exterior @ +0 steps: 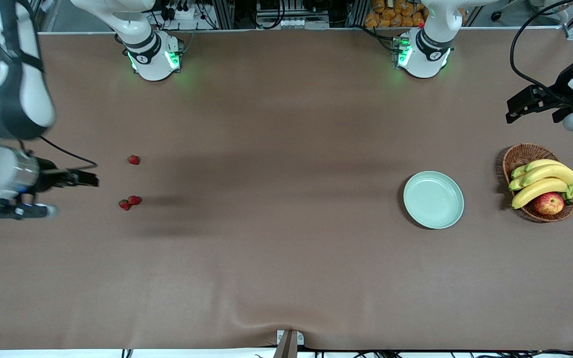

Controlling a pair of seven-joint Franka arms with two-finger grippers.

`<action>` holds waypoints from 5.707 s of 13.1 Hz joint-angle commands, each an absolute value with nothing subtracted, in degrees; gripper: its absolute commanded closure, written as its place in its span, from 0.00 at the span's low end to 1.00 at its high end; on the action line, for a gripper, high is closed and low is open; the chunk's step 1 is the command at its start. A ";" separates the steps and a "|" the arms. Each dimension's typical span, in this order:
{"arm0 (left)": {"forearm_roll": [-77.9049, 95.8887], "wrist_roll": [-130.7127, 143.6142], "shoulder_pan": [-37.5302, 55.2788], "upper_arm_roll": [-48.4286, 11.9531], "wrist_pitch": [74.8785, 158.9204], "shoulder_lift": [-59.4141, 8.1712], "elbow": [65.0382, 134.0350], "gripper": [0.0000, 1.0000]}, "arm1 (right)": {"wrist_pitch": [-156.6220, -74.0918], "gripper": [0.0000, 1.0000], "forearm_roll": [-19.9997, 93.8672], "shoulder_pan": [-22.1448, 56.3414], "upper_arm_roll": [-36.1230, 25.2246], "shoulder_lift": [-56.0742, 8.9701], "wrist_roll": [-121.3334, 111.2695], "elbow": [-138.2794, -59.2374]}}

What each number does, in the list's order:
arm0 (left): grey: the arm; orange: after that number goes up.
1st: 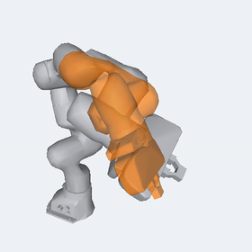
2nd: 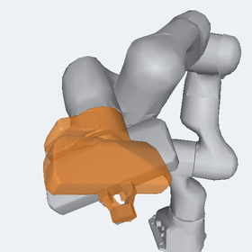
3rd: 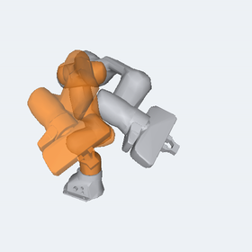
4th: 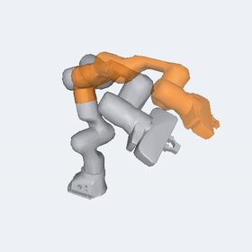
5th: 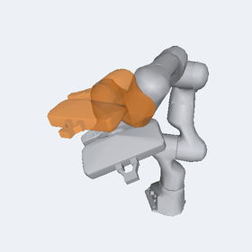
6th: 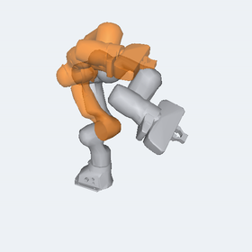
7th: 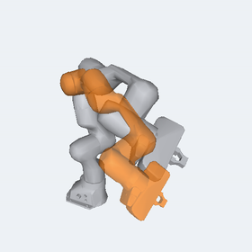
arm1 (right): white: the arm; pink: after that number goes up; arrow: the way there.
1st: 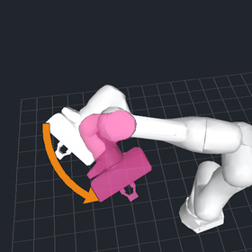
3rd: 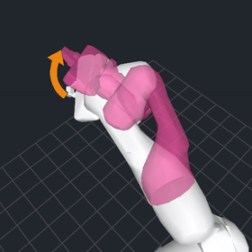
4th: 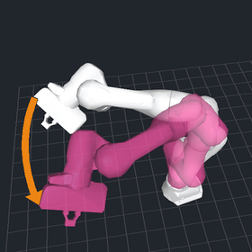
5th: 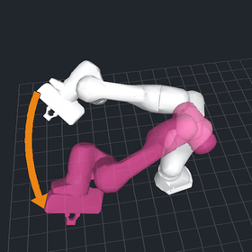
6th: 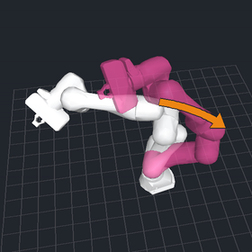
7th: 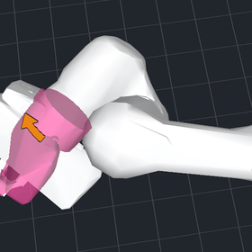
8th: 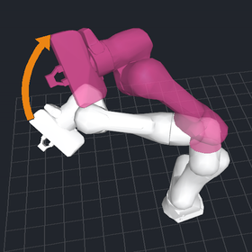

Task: Collect all strawberries into plate
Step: 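Reach the right gripper to a strawberry and grasp it, then set the strawberry mid-table with the right gripper while the left gripper approaches, then grasp the strawberry with the left gripper while the right gripper reaches another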

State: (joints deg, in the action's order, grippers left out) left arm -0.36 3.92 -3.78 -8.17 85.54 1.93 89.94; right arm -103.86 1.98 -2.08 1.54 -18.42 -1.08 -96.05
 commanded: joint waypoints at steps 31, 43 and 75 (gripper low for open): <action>0.44 3.78 -3.78 -10.72 87.45 -0.70 91.67 0.00 | -124.63 0.93 2.46 -5.19 1.14 -36.21 23.65 -97.76; 3.06 4.48 -2.64 -11.25 91.31 -4.73 91.93 0.00 | -134.16 0.93 32.85 25.98 4.39 -37.87 22.76 -88.42; -7.56 79.77 25.92 -11.95 133.42 -42.54 90.88 0.00 | -112.76 0.00 9.35 -3.34 2.64 -37.18 -1.66 -91.32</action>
